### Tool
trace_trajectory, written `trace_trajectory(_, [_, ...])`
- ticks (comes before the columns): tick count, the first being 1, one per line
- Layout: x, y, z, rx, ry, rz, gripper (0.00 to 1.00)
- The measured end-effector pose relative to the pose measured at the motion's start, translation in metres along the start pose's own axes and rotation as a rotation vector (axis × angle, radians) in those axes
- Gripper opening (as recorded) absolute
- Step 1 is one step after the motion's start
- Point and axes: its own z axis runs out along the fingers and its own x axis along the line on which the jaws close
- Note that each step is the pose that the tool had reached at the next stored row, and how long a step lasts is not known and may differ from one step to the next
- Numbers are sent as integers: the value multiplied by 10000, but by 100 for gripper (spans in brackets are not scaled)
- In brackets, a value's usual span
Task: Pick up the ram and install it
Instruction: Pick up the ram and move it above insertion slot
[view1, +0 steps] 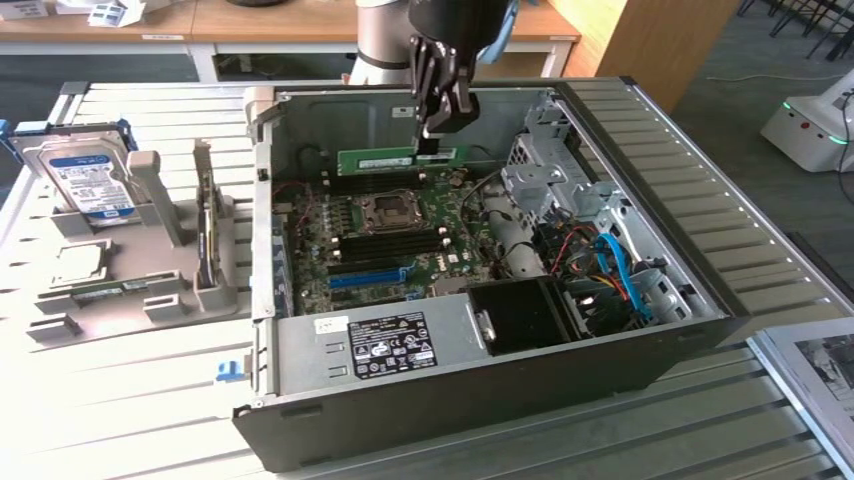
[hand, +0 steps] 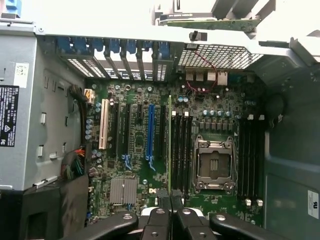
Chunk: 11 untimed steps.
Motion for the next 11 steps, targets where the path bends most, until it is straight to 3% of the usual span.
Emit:
trace_trajectory(7, [2,-8,108,35,2,-1,11])
trace_trajectory(11, [-107,-12,131,35,1,-1,11])
